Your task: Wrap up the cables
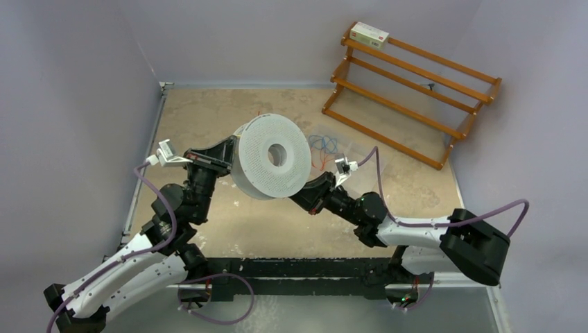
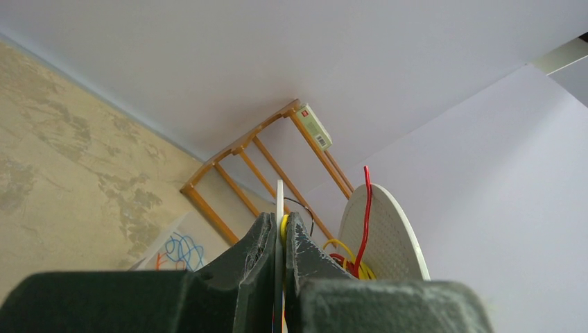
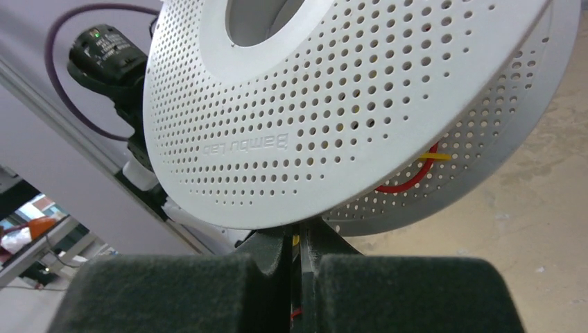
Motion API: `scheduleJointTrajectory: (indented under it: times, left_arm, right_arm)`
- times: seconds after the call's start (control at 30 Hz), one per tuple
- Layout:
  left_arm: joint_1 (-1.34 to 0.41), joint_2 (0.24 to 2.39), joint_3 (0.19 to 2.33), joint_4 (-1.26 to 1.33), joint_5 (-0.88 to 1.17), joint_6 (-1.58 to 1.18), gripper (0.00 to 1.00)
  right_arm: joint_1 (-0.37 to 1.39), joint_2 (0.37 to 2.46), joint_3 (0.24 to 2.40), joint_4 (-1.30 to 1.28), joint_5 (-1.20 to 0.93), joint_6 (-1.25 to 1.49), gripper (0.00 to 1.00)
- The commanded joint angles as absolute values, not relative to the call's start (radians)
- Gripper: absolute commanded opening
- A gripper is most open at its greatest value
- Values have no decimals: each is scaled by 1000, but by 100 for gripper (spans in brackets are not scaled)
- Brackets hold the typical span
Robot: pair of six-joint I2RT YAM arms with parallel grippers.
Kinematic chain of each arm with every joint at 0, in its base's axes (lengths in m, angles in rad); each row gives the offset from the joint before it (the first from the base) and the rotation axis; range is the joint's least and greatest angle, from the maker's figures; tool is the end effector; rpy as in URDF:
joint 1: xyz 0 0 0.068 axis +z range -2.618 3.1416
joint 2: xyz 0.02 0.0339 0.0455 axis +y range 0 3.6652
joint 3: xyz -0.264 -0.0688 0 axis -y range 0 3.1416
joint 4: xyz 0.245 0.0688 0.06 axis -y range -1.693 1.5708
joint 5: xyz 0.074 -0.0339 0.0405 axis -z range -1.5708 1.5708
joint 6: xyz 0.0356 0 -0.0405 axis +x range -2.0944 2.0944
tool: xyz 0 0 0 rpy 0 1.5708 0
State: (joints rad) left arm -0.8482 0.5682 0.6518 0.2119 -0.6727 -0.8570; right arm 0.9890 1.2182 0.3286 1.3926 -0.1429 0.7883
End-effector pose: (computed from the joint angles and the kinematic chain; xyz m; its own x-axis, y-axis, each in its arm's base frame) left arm 0.1053 -0.0859 0.3655 -0.0194 -0.8720 -0.4892 0.2716 0.4663 -0.8419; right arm 0.1196 0.1911 0.2614 -0.4483 0.5958 -0.6664 -0.8193 0.0244 0.5729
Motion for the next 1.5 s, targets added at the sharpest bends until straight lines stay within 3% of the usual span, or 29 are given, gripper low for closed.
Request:
scheduleJointTrajectory:
  times: [0.0, 0.5, 1.0, 1.47]
  left_arm:
    - [-845, 552, 635, 343, -652, -926, 0]
    - [-845, 532, 557, 332, -590, -1009, 0]
    - [-844, 522, 552, 288, -486, -988, 0]
    - [-845, 611, 554, 325, -347, -1000, 0]
  right_arm:
    - [997, 1247, 379, 1602, -88, 831, 0]
    - [997, 1350, 605, 1543, -21, 769, 0]
    - [997, 1491, 798, 1414, -148, 729, 0]
    - [997, 1538, 848, 1346, -245, 680, 0]
